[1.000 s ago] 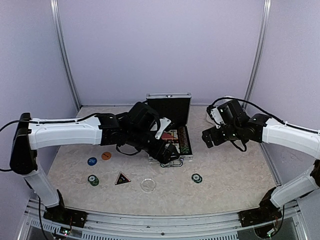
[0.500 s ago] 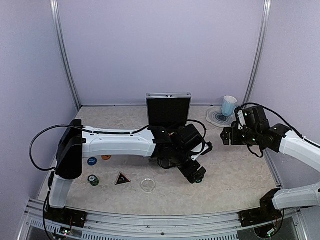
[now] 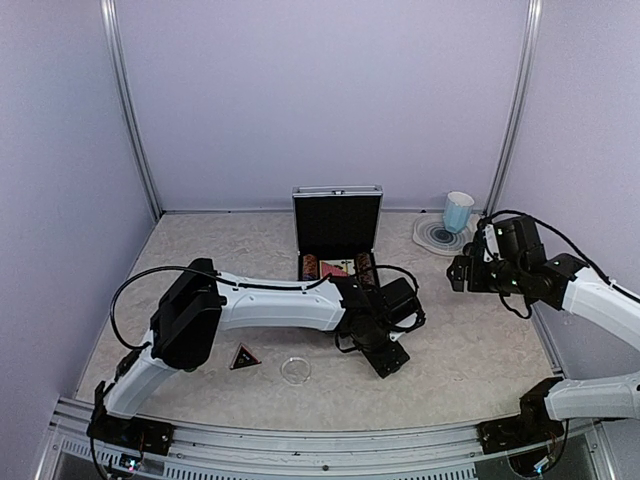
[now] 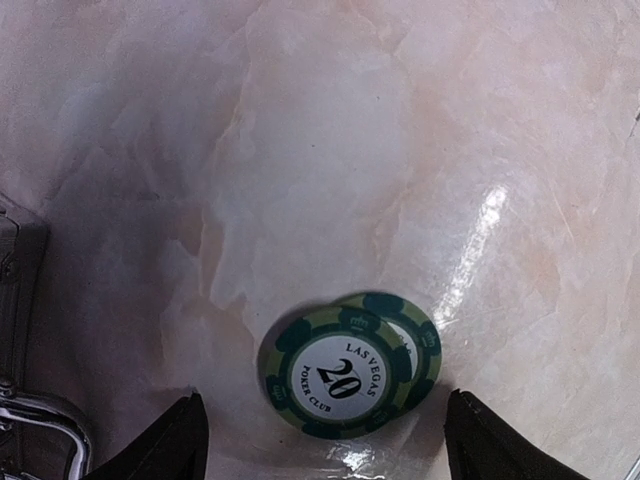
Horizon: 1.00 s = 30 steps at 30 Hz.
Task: Pack up texas hold em set
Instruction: Pick up the pile of poker chips from the center of the board.
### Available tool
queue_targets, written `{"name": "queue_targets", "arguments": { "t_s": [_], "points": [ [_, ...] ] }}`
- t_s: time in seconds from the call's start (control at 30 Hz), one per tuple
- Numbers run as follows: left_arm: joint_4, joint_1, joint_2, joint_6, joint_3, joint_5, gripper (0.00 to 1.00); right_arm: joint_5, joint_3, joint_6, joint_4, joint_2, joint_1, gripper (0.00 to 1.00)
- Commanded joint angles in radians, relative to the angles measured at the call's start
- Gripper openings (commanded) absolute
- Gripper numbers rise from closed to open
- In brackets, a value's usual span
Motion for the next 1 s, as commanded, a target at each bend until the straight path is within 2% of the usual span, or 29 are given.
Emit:
{"name": "queue_targets", "arguments": {
  "t_s": [0.0,0.13,0.37,0.8,0.97],
  "points": [
    [-0.019,-0.021,0.041,0.026,0.037,-0.026,0.80,-0.010,0.001,-0.013,0.025,-0.014,-0.022,0.99],
    [-0.007,-0.025,0.052,0.037,0.041,-0.010,0.78,-0.020,0.011,-0.022,0.029,0.001,-0.040,0.99],
    [-0.008,-0.028,0.068,0.037,0.051,0.007,0.62,-0.029,0.020,-0.028,0.027,0.004,-0.051,0.99],
    [0.021,-0.032,0.067,0.054,0.052,0.091,0.61,-0.046,0.015,-0.029,0.038,0.010,-0.061,0.99],
    [0.025,-0.034,0.068,0.055,0.050,0.109,0.58,-0.048,0.015,-0.033,0.040,0.014,-0.063,0.99]
  ]
}}
